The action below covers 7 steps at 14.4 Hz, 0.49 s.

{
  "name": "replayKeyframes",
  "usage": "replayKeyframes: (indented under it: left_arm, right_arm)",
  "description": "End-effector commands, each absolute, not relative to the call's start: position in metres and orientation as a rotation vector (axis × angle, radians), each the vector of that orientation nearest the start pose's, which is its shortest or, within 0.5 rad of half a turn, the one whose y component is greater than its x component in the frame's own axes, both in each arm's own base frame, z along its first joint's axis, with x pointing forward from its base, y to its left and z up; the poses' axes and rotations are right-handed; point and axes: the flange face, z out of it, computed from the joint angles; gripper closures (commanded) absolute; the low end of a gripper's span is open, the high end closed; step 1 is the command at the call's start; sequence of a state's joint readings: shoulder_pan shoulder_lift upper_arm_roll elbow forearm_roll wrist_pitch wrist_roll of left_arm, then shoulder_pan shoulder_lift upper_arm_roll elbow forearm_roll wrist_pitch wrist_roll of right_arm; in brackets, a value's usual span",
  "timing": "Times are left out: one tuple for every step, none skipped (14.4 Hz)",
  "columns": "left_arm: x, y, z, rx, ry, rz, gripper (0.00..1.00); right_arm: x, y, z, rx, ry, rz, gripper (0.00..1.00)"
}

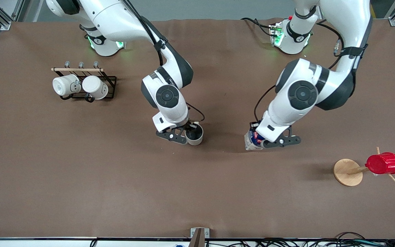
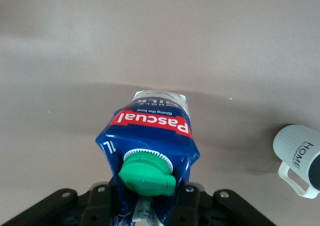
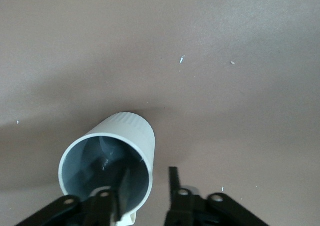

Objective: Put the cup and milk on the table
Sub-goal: 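Carry the mug and carton toward the table centre with both grippers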

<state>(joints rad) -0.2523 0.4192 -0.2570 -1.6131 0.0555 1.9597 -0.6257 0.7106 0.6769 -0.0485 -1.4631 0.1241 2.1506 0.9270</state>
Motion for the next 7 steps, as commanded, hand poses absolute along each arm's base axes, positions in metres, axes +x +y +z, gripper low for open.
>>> replayKeyframes:
  left_arm:
    - [0.590, -0.338, 0.400, -3.167, -0.180, 0.108, 0.83]
    - [0.589, -0.351, 0.399, -3.171, -0.194, 0.107, 0.83]
    - [0.585, -0.362, 0.397, -3.171, -0.210, 0.108, 0.83]
    - [0.583, -0.371, 0.400, -3.174, -0.227, 0.101, 0.83]
    - [0.581, -0.378, 0.397, -3.175, -0.224, 0.105, 0.83]
    - [0.577, -0.386, 0.395, -3.175, -0.225, 0.107, 0.85]
    - [0.571, -0.397, 0.391, -3.169, -0.234, 0.113, 0.85]
  right_arm:
    - [0.563, 0.452, 0.293, -3.035, 0.498, 0.063, 0.00]
    - [0.565, 0.451, 0.297, -3.033, 0.497, 0.062, 0.00]
    - [0.569, 0.445, 0.304, -3.025, 0.511, 0.053, 0.00]
    - [0.573, 0.440, 0.310, -3.020, 0.524, 0.050, 0.00]
    - [0.575, 0.434, 0.320, -3.020, 0.530, 0.051, 0.00]
    - [0.578, 0.425, 0.344, -3.011, 0.541, 0.037, 0.00]
    - [0.584, 0.413, 0.360, -3.016, 0.535, 0.018, 0.00]
